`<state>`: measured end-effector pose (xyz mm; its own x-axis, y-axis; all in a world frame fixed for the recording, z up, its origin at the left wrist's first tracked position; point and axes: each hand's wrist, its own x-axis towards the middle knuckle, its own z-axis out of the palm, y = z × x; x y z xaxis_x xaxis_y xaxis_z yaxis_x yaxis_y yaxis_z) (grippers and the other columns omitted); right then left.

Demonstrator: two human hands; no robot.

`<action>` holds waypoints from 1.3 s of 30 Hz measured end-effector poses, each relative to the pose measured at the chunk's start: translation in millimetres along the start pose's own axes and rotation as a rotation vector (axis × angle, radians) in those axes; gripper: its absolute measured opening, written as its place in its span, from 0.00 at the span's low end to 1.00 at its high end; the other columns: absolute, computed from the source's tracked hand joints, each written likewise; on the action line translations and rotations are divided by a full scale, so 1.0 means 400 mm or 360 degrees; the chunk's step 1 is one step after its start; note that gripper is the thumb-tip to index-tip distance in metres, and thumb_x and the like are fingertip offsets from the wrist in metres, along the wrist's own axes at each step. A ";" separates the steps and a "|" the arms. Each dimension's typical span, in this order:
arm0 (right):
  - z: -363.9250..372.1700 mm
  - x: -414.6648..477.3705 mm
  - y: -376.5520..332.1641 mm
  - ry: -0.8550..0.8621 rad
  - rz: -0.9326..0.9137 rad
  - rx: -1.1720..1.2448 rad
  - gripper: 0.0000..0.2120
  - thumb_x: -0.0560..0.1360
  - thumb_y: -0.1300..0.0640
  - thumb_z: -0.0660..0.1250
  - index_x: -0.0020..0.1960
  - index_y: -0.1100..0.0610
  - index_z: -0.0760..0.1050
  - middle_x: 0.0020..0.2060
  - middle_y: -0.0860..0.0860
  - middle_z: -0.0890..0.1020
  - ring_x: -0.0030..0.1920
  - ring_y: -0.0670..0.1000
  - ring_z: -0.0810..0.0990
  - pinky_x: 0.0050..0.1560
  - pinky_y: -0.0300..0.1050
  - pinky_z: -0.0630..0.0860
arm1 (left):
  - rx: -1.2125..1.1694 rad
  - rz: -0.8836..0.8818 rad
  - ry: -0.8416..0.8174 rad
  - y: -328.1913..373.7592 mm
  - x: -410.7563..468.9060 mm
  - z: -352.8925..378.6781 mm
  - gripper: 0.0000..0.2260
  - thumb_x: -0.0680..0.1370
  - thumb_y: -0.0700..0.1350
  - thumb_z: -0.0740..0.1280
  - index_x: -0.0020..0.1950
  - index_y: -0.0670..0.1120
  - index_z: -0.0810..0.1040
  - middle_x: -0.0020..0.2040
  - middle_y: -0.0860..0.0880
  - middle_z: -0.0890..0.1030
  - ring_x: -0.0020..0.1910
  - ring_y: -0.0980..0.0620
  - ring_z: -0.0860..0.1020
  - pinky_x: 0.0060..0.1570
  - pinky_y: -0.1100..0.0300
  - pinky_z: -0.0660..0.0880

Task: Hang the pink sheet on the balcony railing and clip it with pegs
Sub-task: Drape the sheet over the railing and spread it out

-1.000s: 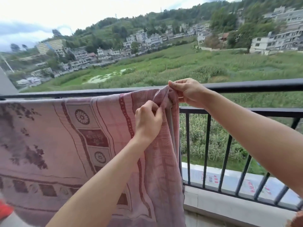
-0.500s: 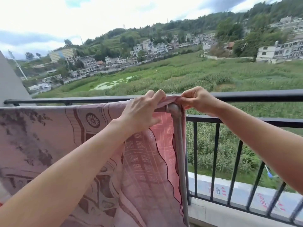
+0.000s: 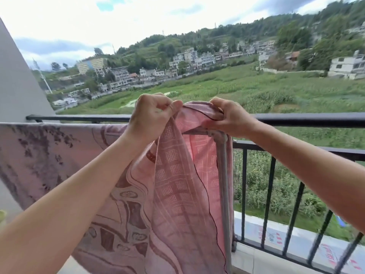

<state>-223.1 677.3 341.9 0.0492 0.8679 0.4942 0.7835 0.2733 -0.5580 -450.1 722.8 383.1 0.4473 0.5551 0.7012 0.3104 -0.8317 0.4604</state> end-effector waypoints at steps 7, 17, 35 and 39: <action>-0.003 0.016 0.061 0.0073 -0.0188 -0.0454 0.10 0.72 0.57 0.74 0.53 0.58 0.81 0.46 0.54 0.85 0.42 0.51 0.80 0.45 0.46 0.80 | 0.0618 0.0231 -0.0049 0.040 -0.107 0.022 0.08 0.76 0.46 0.71 0.42 0.42 0.83 0.37 0.48 0.83 0.32 0.54 0.76 0.37 0.60 0.74; 0.058 -0.036 0.178 -0.0041 -0.0308 -0.0419 0.07 0.71 0.61 0.70 0.47 0.56 0.85 0.40 0.53 0.86 0.41 0.54 0.83 0.46 0.50 0.80 | 0.1003 -0.0181 -0.0018 0.015 -0.304 0.090 0.05 0.70 0.39 0.68 0.42 0.41 0.83 0.41 0.47 0.81 0.38 0.44 0.80 0.41 0.49 0.78; 0.151 -0.024 0.165 0.0117 -0.0015 -0.0354 0.07 0.75 0.50 0.69 0.45 0.52 0.83 0.37 0.46 0.85 0.38 0.50 0.82 0.42 0.47 0.81 | 0.0602 -0.0106 0.0377 0.006 -0.371 0.165 0.05 0.72 0.38 0.73 0.38 0.42 0.79 0.39 0.51 0.78 0.37 0.52 0.77 0.33 0.53 0.76; 0.184 -0.001 0.163 0.0271 0.0114 -0.0350 0.08 0.75 0.49 0.67 0.46 0.51 0.83 0.37 0.47 0.85 0.38 0.50 0.81 0.41 0.46 0.80 | 0.0372 0.0004 0.0574 0.015 -0.298 0.140 0.05 0.73 0.35 0.72 0.38 0.39 0.78 0.37 0.47 0.79 0.34 0.51 0.77 0.35 0.57 0.76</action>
<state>-217.8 725.1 256.2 0.1979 0.7945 0.5741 0.8890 0.1012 -0.4465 -454.4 652.2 271.8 0.1392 0.4790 0.8667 0.5100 -0.7849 0.3519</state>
